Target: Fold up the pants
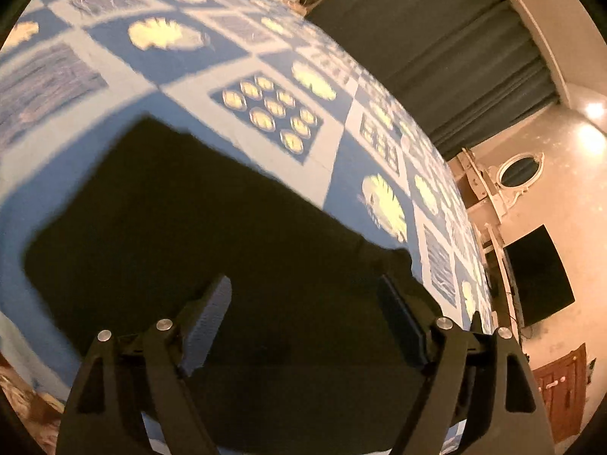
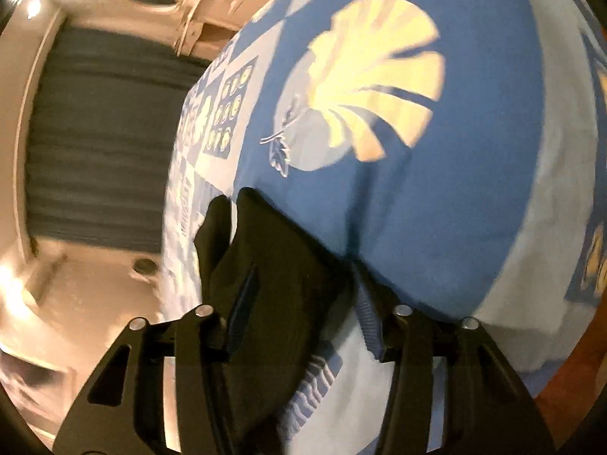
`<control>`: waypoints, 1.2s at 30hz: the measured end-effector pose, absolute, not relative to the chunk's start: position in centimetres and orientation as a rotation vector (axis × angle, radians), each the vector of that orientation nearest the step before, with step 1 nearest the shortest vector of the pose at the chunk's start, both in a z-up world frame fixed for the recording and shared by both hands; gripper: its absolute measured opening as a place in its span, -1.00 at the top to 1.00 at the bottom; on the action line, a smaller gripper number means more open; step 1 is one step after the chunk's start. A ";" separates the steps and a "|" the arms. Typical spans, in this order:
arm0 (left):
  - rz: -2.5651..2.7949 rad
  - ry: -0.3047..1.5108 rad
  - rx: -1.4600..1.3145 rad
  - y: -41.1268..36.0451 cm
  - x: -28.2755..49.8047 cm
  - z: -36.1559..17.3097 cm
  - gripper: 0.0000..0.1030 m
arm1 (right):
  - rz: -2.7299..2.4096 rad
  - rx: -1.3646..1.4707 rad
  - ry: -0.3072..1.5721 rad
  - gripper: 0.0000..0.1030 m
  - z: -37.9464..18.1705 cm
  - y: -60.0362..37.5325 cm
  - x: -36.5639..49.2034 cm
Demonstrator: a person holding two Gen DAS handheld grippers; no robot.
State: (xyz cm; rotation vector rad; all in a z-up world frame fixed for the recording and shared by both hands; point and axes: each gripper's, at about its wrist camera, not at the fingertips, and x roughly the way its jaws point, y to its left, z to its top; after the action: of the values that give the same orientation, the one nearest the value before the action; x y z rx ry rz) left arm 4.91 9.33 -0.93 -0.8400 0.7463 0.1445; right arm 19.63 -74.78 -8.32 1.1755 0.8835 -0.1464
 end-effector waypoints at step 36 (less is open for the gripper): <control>0.069 0.701 -0.731 7.4 4.8 -2.4 -0.73 | -0.311 0.165 1.243 -0.29 -5.3 -51.5 44.4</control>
State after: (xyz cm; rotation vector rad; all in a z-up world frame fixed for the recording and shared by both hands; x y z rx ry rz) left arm 4.81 7.35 -2.41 -0.7307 0.7008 0.0691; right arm 44.39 -51.49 -5.31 0.1649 1.2426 -0.3109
